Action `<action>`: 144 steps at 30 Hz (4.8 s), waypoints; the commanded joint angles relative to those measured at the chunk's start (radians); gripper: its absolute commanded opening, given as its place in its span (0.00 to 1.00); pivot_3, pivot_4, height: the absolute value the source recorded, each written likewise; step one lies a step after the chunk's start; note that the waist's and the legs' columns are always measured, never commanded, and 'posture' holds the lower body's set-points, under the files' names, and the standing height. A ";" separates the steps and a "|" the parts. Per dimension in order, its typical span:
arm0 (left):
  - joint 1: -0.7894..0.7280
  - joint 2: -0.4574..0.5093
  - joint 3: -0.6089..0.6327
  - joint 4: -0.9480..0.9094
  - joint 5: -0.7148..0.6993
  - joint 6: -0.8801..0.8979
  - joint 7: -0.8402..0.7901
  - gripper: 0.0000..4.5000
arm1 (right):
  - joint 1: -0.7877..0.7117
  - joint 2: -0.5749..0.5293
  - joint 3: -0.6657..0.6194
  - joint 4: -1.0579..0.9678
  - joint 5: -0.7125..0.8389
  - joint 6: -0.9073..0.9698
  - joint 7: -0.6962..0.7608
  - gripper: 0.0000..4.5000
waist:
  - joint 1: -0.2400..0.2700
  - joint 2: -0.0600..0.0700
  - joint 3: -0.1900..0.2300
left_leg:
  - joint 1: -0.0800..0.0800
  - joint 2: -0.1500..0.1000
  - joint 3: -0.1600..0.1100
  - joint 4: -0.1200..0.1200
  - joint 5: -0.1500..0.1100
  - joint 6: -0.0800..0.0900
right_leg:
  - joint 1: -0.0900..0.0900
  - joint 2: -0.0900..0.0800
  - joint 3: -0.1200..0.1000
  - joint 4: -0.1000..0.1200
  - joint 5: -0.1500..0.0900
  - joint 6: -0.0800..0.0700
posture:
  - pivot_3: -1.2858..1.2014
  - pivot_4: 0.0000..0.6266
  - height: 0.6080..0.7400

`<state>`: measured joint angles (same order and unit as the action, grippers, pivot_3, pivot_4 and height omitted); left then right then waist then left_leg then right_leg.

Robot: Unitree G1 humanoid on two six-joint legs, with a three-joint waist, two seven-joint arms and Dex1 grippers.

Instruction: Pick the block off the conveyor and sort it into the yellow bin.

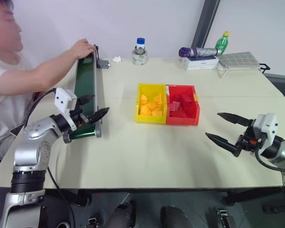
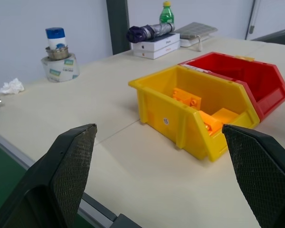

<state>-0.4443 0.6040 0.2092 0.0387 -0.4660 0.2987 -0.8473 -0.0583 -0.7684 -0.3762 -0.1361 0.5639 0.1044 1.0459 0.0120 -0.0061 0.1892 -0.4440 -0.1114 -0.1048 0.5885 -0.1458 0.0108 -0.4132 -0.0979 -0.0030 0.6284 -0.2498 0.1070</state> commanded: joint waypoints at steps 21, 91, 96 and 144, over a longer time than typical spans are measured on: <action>0.051 0.023 0.063 -0.061 0.004 -0.041 0.045 0.99 | -0.092 -0.001 0.027 0.022 -0.003 -0.015 0.022 1.00 | 0.000 0.000 0.000 | 0.000 0.000 0.000 0.001 0.000 0.000 | 0.000 0.000 0.000 0.000 0.000 0.000 | 0.52 0.24 1.00; -0.369 -0.250 0.034 0.256 0.314 0.191 0.855 0.99 | -0.079 0.028 0.055 -0.022 0.005 -0.004 -0.003 1.00 | 0.002 -0.002 0.000 | 0.001 -0.001 0.000 0.006 0.000 0.000 | 0.003 0.001 -0.003 0.001 0.003 0.006 | 0.52 0.24 1.00; -0.379 -0.284 0.056 0.304 0.301 0.175 0.891 0.99 | -0.076 0.029 0.054 -0.026 0.004 -0.004 -0.006 1.00 | 0.003 -0.002 0.000 | 0.001 -0.001 0.000 0.006 0.000 0.000 | 0.004 0.001 -0.002 0.001 0.004 0.007 | 0.52 0.24 1.00; -0.581 -0.643 -0.157 0.499 0.262 -0.087 0.682 0.99 | 0.004 0.023 0.001 -0.099 0.012 0.006 -0.052 1.00 | 0.003 -0.002 0.001 | 0.001 -0.002 0.000 0.008 0.000 0.000 | 0.005 0.001 -0.003 0.001 0.004 0.009 | 0.52 0.24 1.00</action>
<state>-1.0041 -0.0456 0.0489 0.5941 -0.1966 0.2264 -0.1463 -0.0556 -0.7349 -0.3373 -0.1964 0.5601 0.1155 1.0003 0.0146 -0.0083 0.1899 -0.4433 -0.1134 -0.1048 0.5968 -0.1455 0.0111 -0.4082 -0.0973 -0.0058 0.6292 -0.2454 0.1160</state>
